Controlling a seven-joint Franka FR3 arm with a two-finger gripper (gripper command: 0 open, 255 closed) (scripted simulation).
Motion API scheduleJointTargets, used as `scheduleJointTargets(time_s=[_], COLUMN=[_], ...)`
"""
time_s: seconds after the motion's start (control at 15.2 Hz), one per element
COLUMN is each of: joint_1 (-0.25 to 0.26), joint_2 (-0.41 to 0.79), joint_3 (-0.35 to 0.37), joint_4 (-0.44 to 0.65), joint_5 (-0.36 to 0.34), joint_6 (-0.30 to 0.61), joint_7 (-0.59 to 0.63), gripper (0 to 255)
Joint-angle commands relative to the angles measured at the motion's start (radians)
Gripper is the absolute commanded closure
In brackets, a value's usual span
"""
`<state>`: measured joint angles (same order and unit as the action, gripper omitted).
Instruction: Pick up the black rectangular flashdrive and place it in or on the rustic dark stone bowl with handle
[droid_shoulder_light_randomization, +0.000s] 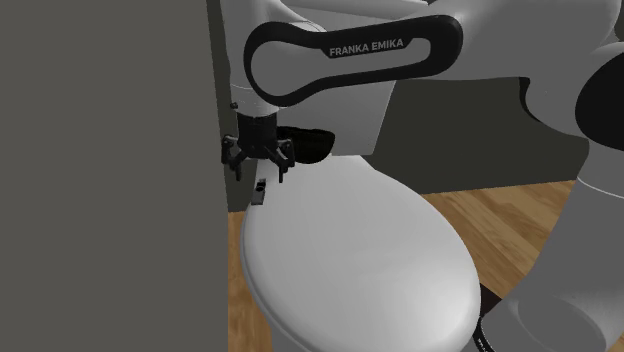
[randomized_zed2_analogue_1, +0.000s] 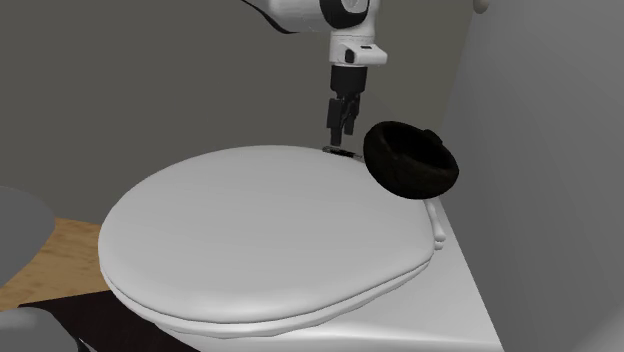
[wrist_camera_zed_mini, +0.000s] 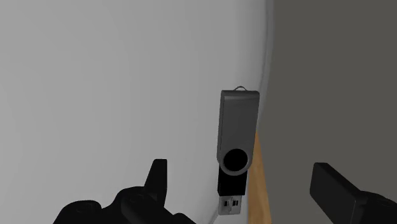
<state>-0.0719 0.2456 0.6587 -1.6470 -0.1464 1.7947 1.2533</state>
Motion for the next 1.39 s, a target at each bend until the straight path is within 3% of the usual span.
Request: scheduleJointTargets(time_s=[0.0,0.59,0.66,1.32], joint_1=[-0.002,-0.003,-0.003,-0.002], joint_2=[0.0,0.002,0.002,-0.001], joint_3=[-0.001,-0.002,-0.002,-0.001], joint_4=[-0.026,-0.045,-0.045,-0.034], joint_5=[-0.001,-0.003,-0.003,-0.001], joint_6=[0.026,0.046,0.046,0.034], joint_7=[0.002,0.004,0.004,0.002], gripper=[0,0,255,255])
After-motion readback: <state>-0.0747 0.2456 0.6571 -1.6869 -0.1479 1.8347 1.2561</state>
